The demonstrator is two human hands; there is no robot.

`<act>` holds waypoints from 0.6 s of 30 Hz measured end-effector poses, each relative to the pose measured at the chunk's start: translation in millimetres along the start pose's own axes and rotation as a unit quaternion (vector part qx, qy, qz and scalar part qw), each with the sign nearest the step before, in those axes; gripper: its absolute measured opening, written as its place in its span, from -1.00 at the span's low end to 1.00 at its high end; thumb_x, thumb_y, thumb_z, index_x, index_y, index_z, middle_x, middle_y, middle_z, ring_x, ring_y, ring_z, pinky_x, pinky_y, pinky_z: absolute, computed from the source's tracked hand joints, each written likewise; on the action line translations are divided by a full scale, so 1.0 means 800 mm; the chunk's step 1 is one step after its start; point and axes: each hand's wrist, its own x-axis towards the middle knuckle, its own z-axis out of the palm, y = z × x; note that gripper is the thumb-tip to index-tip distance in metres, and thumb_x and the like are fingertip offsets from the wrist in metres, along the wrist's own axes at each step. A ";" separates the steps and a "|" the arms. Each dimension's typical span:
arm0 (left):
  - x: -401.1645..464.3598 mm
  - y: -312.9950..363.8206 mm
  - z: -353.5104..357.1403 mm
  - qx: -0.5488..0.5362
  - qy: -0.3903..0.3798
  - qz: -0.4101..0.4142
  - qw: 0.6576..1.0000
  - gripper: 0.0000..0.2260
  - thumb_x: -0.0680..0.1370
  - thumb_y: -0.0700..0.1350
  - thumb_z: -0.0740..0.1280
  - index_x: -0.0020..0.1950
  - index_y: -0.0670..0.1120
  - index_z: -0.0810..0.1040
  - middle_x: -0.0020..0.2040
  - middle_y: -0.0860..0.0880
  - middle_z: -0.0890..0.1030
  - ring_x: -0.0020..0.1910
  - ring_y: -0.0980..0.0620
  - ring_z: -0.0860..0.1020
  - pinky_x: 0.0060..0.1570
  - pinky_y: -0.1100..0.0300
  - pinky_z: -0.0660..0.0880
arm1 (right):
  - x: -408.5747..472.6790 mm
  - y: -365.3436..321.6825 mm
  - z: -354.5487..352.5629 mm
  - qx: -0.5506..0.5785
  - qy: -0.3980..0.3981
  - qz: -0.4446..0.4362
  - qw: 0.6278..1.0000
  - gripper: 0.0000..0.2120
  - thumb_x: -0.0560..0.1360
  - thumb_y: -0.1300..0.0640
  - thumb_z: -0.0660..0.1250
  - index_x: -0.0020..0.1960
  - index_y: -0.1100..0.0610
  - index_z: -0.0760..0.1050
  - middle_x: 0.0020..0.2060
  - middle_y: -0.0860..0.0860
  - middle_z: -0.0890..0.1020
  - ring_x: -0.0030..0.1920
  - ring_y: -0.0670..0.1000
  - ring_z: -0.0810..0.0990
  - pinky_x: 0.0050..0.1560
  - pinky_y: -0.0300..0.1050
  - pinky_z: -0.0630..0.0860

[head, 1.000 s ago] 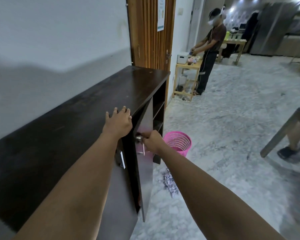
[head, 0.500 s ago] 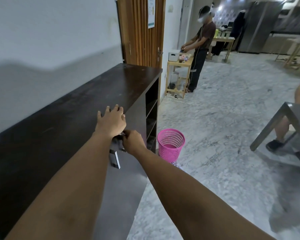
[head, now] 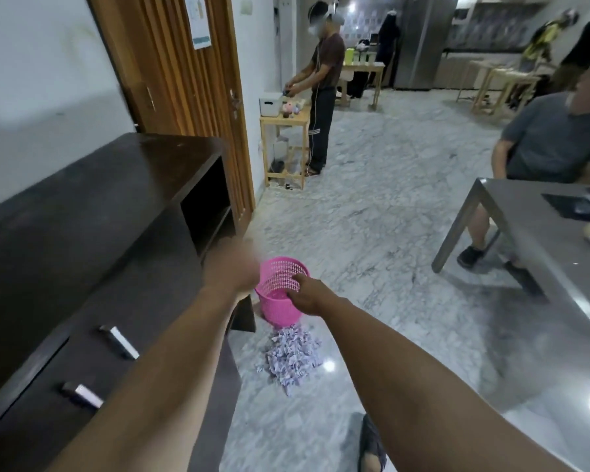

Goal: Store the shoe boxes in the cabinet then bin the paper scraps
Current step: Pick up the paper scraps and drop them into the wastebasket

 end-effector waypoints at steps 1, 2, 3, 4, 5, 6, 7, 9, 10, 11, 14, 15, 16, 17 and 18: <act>0.016 0.017 0.023 -0.001 -0.022 0.003 1.000 -0.63 0.62 -0.01 0.10 0.39 -0.07 0.41 0.32 -0.12 0.49 0.31 -0.18 0.42 0.15 -0.09 0.48 | 0.014 0.027 -0.011 -0.011 0.000 0.004 1.000 -0.42 0.68 -0.04 0.21 0.62 0.15 0.17 0.53 0.22 0.36 0.49 0.24 0.38 0.48 0.09 0.33; 0.039 0.034 0.053 -0.004 -0.044 0.007 0.999 -0.64 0.63 0.01 0.11 0.39 -0.06 0.40 0.32 -0.11 0.48 0.31 -0.17 0.42 0.13 -0.09 0.49 | 0.032 0.058 -0.022 -0.026 -0.004 0.011 1.000 -0.42 0.68 -0.03 0.21 0.61 0.17 0.18 0.51 0.22 0.38 0.48 0.23 0.40 0.46 0.07 0.35; 0.060 0.048 0.082 -0.014 -0.067 0.006 0.998 -0.65 0.63 0.02 0.12 0.38 -0.05 0.40 0.31 -0.11 0.48 0.31 -0.17 0.42 0.12 -0.09 0.51 | 0.053 0.088 -0.032 -0.040 -0.008 0.018 0.999 -0.42 0.68 -0.03 0.21 0.60 0.19 0.19 0.51 0.23 0.39 0.47 0.23 0.40 0.45 0.06 0.36; 0.080 0.062 0.112 -0.028 -0.095 0.002 0.995 -0.65 0.63 0.04 0.12 0.38 -0.05 0.40 0.30 -0.11 0.48 0.30 -0.17 0.43 0.12 -0.10 0.52 | 0.075 0.121 -0.040 -0.051 -0.013 0.027 0.998 -0.41 0.68 -0.05 0.20 0.60 0.21 0.18 0.51 0.23 0.39 0.48 0.22 0.40 0.44 0.06 0.36; 0.099 0.075 0.144 -0.040 -0.122 -0.005 0.992 -0.64 0.63 0.05 0.12 0.37 -0.05 0.40 0.30 -0.12 0.49 0.30 -0.18 0.45 0.12 -0.11 0.53 | 0.097 0.153 -0.046 -0.058 -0.020 0.039 0.997 -0.40 0.68 -0.06 0.19 0.60 0.21 0.17 0.51 0.23 0.38 0.48 0.22 0.39 0.44 0.06 0.36; 0.113 0.087 0.175 -0.048 -0.148 -0.014 0.988 -0.63 0.62 0.06 0.13 0.38 -0.05 0.41 0.29 -0.12 0.51 0.29 -0.18 0.46 0.11 -0.11 0.54 | 0.119 0.184 -0.048 -0.060 -0.029 0.052 0.996 -0.39 0.68 -0.08 0.19 0.61 0.21 0.17 0.51 0.23 0.38 0.48 0.23 0.39 0.43 0.07 0.37; 0.126 0.098 0.207 -0.050 -0.173 -0.025 0.983 -0.62 0.62 0.06 0.14 0.39 -0.04 0.41 0.29 -0.12 0.51 0.29 -0.19 0.47 0.11 -0.11 0.55 | 0.141 0.212 -0.048 -0.059 -0.043 0.066 0.995 -0.38 0.67 -0.09 0.19 0.61 0.20 0.17 0.50 0.24 0.38 0.47 0.23 0.40 0.42 0.08 0.37; 0.142 0.121 0.267 -0.052 -0.234 -0.050 0.970 -0.60 0.62 0.07 0.15 0.42 -0.04 0.38 0.31 -0.13 0.50 0.30 -0.19 0.47 0.10 -0.09 0.54 | 0.179 0.264 -0.039 -0.045 -0.075 0.093 0.992 -0.38 0.66 -0.12 0.19 0.61 0.16 0.17 0.48 0.24 0.41 0.44 0.24 0.42 0.39 0.10 0.40; 0.149 0.131 0.296 -0.057 -0.261 -0.066 0.961 -0.60 0.62 0.08 0.16 0.42 -0.04 0.38 0.30 -0.14 0.48 0.30 -0.19 0.46 0.09 -0.09 0.52 | 0.197 0.288 -0.032 -0.041 -0.090 0.107 0.989 -0.38 0.65 -0.14 0.19 0.61 0.13 0.18 0.46 0.24 0.42 0.43 0.24 0.44 0.38 0.11 0.42; 0.154 0.140 0.328 -0.064 -0.286 -0.082 0.952 -0.61 0.62 0.09 0.17 0.41 -0.04 0.38 0.30 -0.14 0.48 0.30 -0.20 0.45 0.10 -0.09 0.51 | 0.215 0.312 -0.023 -0.038 -0.104 0.120 0.987 -0.38 0.65 -0.15 0.19 0.60 0.11 0.19 0.45 0.24 0.43 0.41 0.24 0.45 0.36 0.12 0.43; 0.164 0.159 0.437 -0.092 -0.346 -0.119 0.926 -0.63 0.60 0.11 0.19 0.35 -0.03 0.41 0.27 -0.13 0.50 0.27 -0.21 0.46 0.09 -0.07 0.53 | 0.274 0.379 0.020 -0.040 -0.135 0.153 0.978 -0.40 0.64 -0.18 0.17 0.59 0.06 0.20 0.41 0.21 0.44 0.36 0.25 0.49 0.32 0.13 0.46; 0.166 0.161 0.481 -0.098 -0.363 -0.126 0.918 -0.62 0.60 0.12 0.20 0.35 -0.03 0.41 0.26 -0.13 0.50 0.28 -0.20 0.46 0.09 -0.07 0.53 | 0.298 0.401 0.042 -0.042 -0.142 0.162 0.976 -0.41 0.64 -0.18 0.17 0.58 0.04 0.21 0.40 0.20 0.44 0.36 0.24 0.49 0.32 0.13 0.46; 0.166 0.161 0.528 -0.102 -0.381 -0.131 0.910 -0.61 0.60 0.14 0.19 0.36 -0.02 0.40 0.27 -0.12 0.50 0.29 -0.19 0.45 0.09 -0.07 0.53 | 0.322 0.423 0.068 -0.042 -0.147 0.168 0.974 -0.43 0.64 -0.19 0.17 0.57 0.03 0.22 0.40 0.18 0.44 0.35 0.23 0.49 0.31 0.13 0.47; 0.165 0.159 0.578 -0.104 -0.397 -0.132 0.902 -0.59 0.61 0.15 0.19 0.39 0.00 0.38 0.30 -0.11 0.49 0.32 -0.18 0.44 0.10 -0.07 0.53 | 0.346 0.446 0.097 -0.043 -0.150 0.171 0.973 -0.44 0.64 -0.19 0.17 0.56 0.01 0.24 0.40 0.17 0.43 0.36 0.22 0.49 0.31 0.13 0.47; 0.163 0.154 0.632 -0.105 -0.409 -0.130 0.897 -0.56 0.61 0.16 0.18 0.43 0.01 0.35 0.34 -0.09 0.47 0.35 -0.16 0.41 0.13 -0.07 0.52 | 0.372 0.469 0.130 -0.046 -0.153 0.171 0.972 -0.46 0.64 -0.18 0.17 0.56 0.00 0.24 0.40 0.15 0.43 0.36 0.21 0.48 0.31 0.12 0.47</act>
